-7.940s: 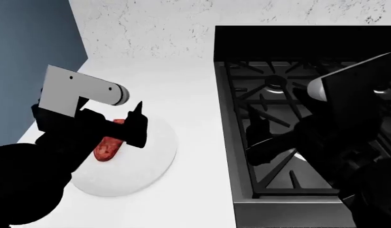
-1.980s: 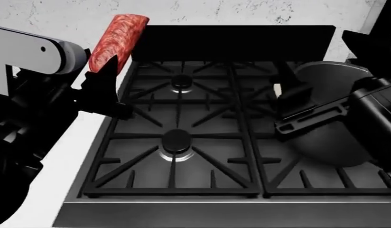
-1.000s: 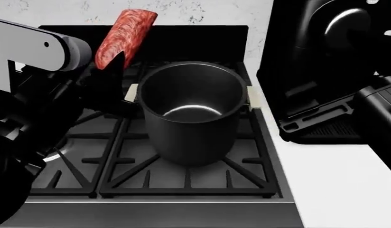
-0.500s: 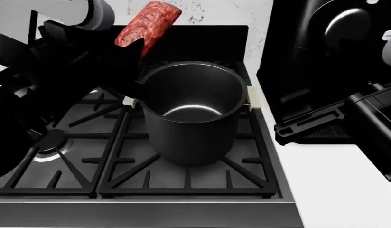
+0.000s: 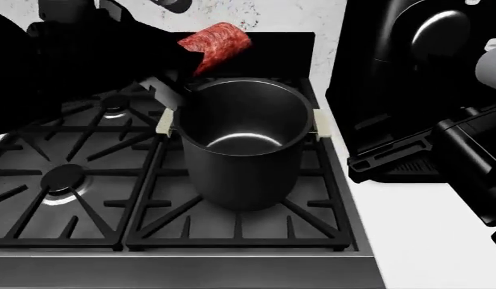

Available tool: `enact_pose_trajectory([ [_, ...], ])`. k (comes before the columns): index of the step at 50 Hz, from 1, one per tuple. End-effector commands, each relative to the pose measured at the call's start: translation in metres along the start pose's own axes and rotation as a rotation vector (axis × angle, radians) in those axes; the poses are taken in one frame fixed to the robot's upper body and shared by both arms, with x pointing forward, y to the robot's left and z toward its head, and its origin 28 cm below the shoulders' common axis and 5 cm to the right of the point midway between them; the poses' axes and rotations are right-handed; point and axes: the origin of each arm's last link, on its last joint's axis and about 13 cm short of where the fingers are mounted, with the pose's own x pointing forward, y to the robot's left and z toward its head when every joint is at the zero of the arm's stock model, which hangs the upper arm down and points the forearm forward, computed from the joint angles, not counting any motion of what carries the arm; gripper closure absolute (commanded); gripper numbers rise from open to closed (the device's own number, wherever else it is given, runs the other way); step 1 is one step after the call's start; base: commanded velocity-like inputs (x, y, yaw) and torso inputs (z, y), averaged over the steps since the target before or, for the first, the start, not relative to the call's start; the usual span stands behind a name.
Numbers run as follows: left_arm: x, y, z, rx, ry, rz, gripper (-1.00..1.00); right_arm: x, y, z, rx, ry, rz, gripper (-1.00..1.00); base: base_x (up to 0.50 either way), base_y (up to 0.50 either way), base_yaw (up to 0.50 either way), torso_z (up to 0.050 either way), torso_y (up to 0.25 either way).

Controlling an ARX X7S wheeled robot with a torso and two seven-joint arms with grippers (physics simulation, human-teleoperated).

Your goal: Frozen meat rests on a plate on the counter. Retrieve the meat and place it in a pot on a burner. Then turn the burner on.

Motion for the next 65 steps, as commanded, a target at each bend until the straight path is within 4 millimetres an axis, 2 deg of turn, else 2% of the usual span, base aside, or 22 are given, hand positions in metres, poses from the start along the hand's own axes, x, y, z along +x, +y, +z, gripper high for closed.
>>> enact_pose_trajectory([
  [1, 0.009, 0.014, 0.009, 0.103, 0.086, -0.056, 1.0, 0.002, 0.0, -0.003, 0.005, 0.007, 0.001, -1.0, 0.0, 0.0, 0.0, 0.0, 0.0],
  [34, 0.042, 0.026, 0.006, 0.136, 0.236, -0.179, 1.0, 0.003, -0.002, -0.009, 0.023, 0.018, -0.009, -1.0, 0.0, 0.0, 0.0, 0.0, 0.001],
  [47, 0.059, 0.03, 0.012, 0.154, 0.266, -0.206, 1.0, 0.001, -0.004, -0.014, 0.039, 0.026, -0.033, -1.0, 0.0, 0.0, 0.0, 0.001, 0.0],
  [65, 0.068, 0.038, 0.013, 0.179, 0.325, -0.228, 1.0, 0.001, -0.004, -0.017, 0.047, 0.033, -0.042, -1.0, 0.0, 0.0, 0.0, 0.0, 0.001],
])
